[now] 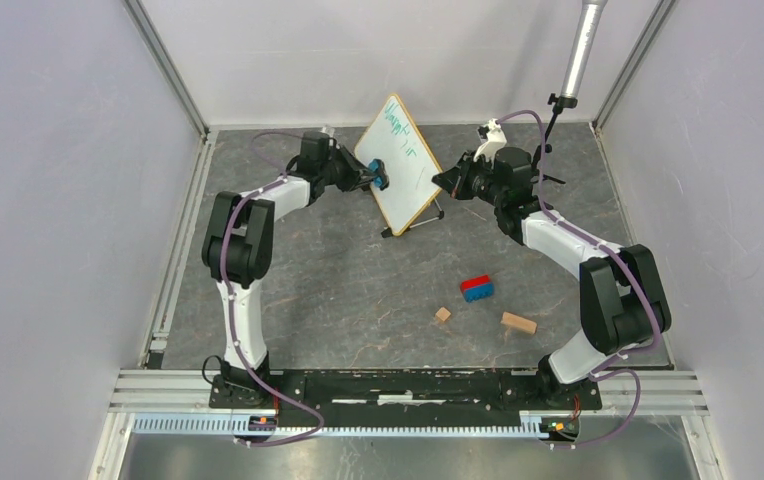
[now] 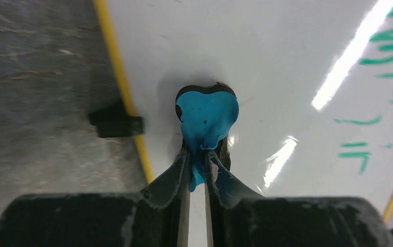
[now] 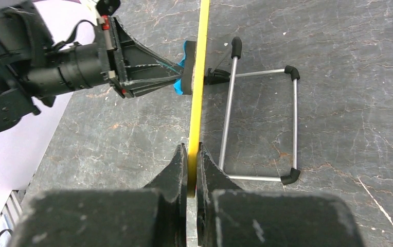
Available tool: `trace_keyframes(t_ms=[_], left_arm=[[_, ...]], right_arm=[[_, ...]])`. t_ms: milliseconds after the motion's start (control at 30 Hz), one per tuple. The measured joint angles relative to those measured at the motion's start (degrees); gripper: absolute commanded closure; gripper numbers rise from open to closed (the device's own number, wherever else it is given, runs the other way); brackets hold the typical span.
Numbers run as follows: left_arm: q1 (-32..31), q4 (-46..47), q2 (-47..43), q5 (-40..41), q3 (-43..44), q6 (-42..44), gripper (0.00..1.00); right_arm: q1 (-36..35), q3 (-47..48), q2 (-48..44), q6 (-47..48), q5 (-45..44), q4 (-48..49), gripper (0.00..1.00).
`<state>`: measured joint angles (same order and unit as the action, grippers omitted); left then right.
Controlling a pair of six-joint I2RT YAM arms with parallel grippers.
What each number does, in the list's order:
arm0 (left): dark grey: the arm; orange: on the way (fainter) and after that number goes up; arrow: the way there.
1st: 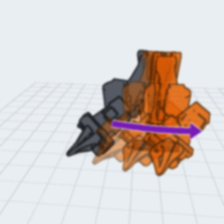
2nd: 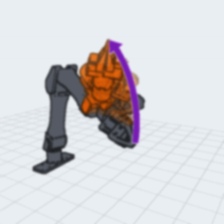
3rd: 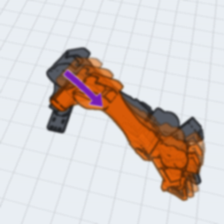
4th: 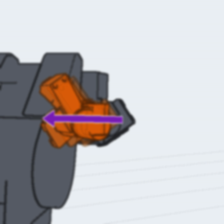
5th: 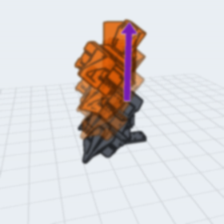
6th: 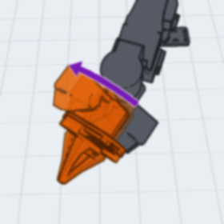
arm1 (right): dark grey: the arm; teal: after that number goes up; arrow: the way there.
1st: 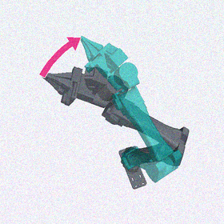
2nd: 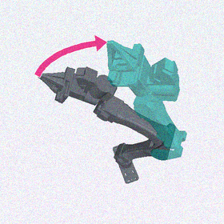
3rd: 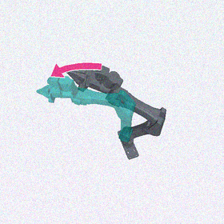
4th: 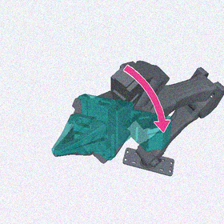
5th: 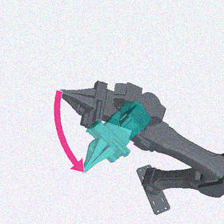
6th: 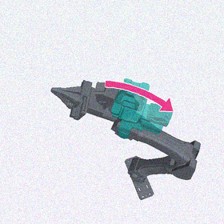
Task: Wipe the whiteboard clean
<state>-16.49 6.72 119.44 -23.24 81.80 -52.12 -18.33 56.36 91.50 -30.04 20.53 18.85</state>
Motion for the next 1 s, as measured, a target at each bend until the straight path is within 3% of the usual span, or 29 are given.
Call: trace_keyframes(t_ms=[167, 367, 767, 1000], left_arm=[[2.89, -1.86, 4.83, -1.64, 2.38, -0.13, 0.81], [2.08, -5.57, 5.57, -0.90, 6.56, -0.07, 0.81], [-5.84, -11.32, 3.65, 0.02, 20.59, 0.35, 0.80], [-10.01, -10.80, 1.14, -2.47, 21.90, 0.35, 0.81]], right_arm=[[-0.31, 0.00, 0.00, -0.20, 0.11, 0.46, 1.00], [-0.44, 0.00, 0.00, -0.26, -0.02, 0.66, 1.00], [-0.44, 0.00, 0.44, -0.11, -1.40, -0.33, 1.00], [-0.44, 0.00, 1.09, 0.39, -1.79, -0.94, 1.00]])
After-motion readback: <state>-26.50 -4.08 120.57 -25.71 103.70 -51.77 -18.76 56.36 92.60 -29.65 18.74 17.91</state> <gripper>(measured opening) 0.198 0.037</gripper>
